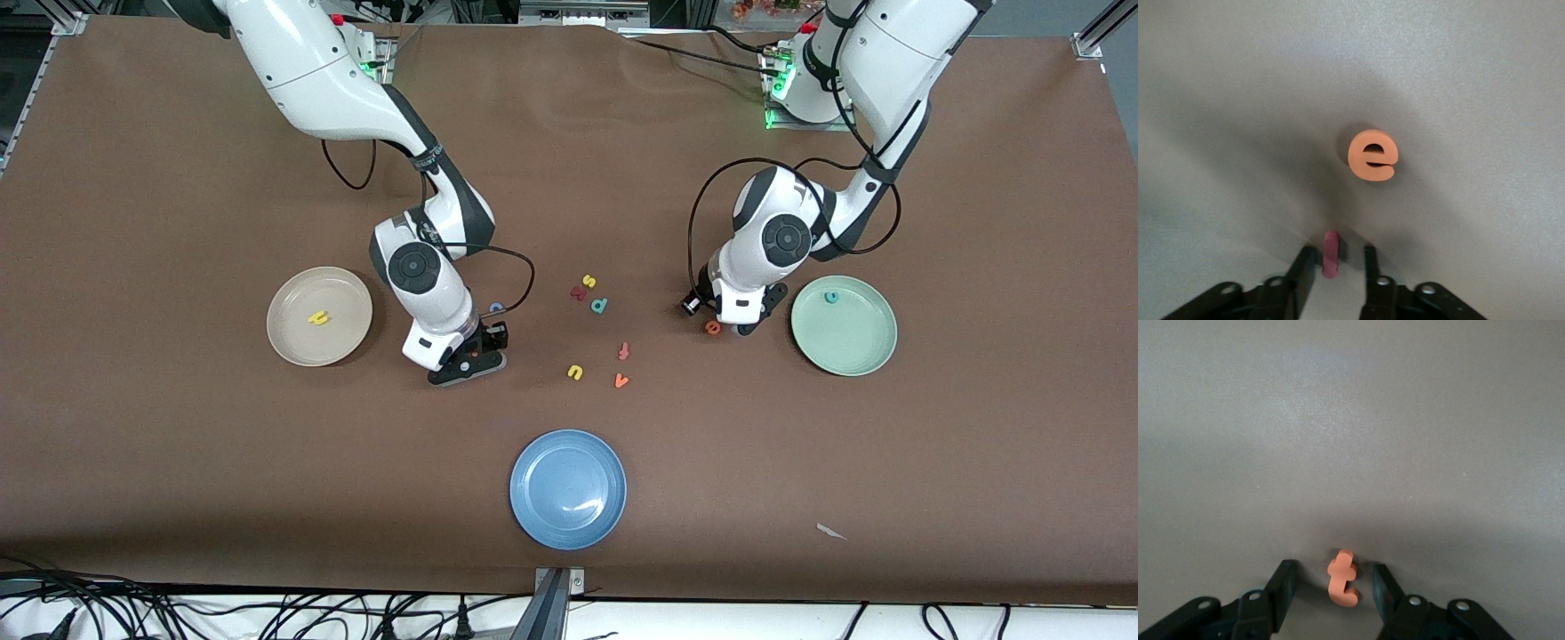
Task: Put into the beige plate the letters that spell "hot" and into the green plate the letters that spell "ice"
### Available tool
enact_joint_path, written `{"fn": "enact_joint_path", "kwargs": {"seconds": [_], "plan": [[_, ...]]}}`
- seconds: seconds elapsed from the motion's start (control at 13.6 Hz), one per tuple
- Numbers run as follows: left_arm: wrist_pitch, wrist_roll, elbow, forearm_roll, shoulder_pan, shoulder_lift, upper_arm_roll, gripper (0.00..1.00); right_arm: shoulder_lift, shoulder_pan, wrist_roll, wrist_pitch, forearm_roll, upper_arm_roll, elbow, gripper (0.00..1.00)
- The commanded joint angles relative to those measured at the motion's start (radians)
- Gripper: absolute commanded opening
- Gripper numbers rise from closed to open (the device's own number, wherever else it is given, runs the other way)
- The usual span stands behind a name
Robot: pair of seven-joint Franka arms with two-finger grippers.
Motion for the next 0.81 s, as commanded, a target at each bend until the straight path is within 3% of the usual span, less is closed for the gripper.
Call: {"fn": "enact_joint_path", "kwargs": {"seconds": [0.0, 0.07, 0.22, 0.37, 0.51, 0.73], "plan": [[0.015, -0.003, -0.002, 0.034, -0.009, 0.020, 0.012, 0.07, 0.019, 0.014, 0.011, 0.006, -0.015, -0.015, 0.023, 0.27], [0.014, -0.001, -0.002, 0.056, -0.007, 0.020, 0.012, 0.02, 0.019, 0.014, 0.010, 0.005, -0.015, -0.020, 0.023, 0.17], [0.003, -0.001, -0.002, 0.096, 0.004, 0.018, 0.012, 0.00, 0.016, 0.014, 0.007, 0.000, -0.015, -0.021, 0.020, 0.00], [-0.047, 0.025, -0.001, 0.127, 0.005, 0.007, 0.012, 0.00, 0.004, 0.016, 0.001, -0.005, -0.018, -0.038, 0.014, 0.00], [-0.217, 0.110, 0.037, 0.181, 0.043, -0.042, 0.009, 0.00, -0.059, 0.016, -0.044, -0.063, -0.018, -0.068, -0.031, 0.00], [-0.418, 0.302, 0.094, 0.159, 0.128, -0.105, -0.006, 0.00, -0.196, 0.008, -0.124, -0.254, -0.018, -0.102, -0.090, 0.00]]}}
